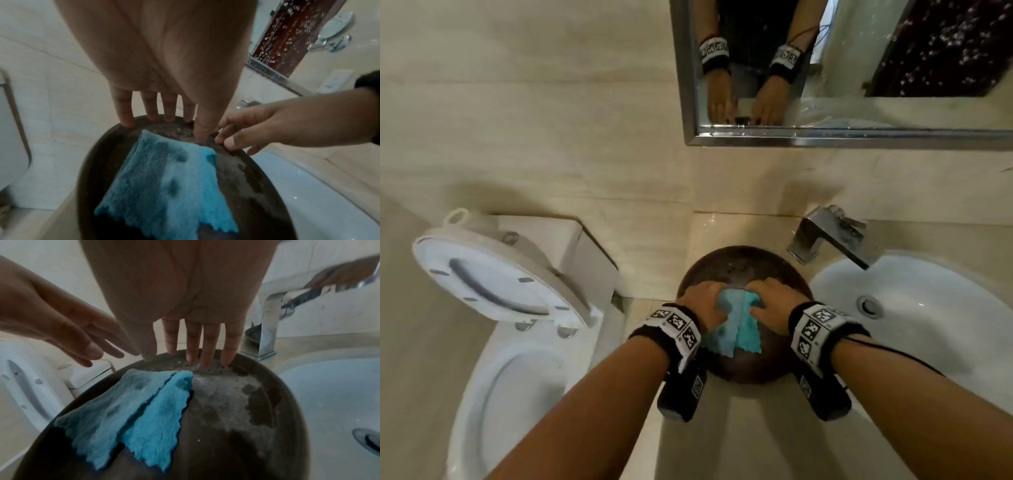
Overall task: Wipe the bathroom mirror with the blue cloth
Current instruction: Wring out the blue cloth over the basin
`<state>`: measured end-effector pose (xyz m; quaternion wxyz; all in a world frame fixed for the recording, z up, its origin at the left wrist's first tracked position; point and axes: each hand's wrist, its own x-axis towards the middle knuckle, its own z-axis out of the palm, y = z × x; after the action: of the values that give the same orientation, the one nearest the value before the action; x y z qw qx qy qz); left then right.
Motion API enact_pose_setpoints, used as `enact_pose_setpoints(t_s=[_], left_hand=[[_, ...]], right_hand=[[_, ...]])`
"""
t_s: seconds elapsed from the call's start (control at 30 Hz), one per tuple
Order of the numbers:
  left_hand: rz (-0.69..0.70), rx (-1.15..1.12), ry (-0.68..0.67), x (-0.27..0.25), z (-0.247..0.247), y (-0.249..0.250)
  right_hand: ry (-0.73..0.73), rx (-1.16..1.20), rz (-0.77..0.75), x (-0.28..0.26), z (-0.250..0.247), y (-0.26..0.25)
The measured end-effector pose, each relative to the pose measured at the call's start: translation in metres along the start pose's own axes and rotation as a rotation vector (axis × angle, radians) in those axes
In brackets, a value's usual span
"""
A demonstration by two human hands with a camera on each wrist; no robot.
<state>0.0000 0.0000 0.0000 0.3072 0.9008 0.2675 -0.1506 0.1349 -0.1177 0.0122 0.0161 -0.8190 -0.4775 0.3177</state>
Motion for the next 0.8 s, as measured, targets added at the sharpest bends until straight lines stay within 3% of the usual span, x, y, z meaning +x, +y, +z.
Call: enact_pose_setpoints(t_s=[0.23, 0.5, 0.67, 0.8], left_hand=[[-0.103, 0.089, 0.023, 0.034, 0.019, -0.024], [-0.208, 0.242, -0.07, 0.023, 0.014, -0.015], [-0.118, -0.022, -0.076, 0.003, -0.011, -0.007], [-0.003, -0.162, 0.043, -0.019, -0.062, 0.013]], right_hand=[[-0.031, 0.062, -0.025, 0.032, 0.022, 0.004], [-0.096, 0.051, -0.046, 0.031, 0.029, 0.004], [-0.115, 0.168, -0.128, 0.008, -0.002, -0.005], [-0.024, 0.426, -0.184, -0.006, -0.048, -0.011]])
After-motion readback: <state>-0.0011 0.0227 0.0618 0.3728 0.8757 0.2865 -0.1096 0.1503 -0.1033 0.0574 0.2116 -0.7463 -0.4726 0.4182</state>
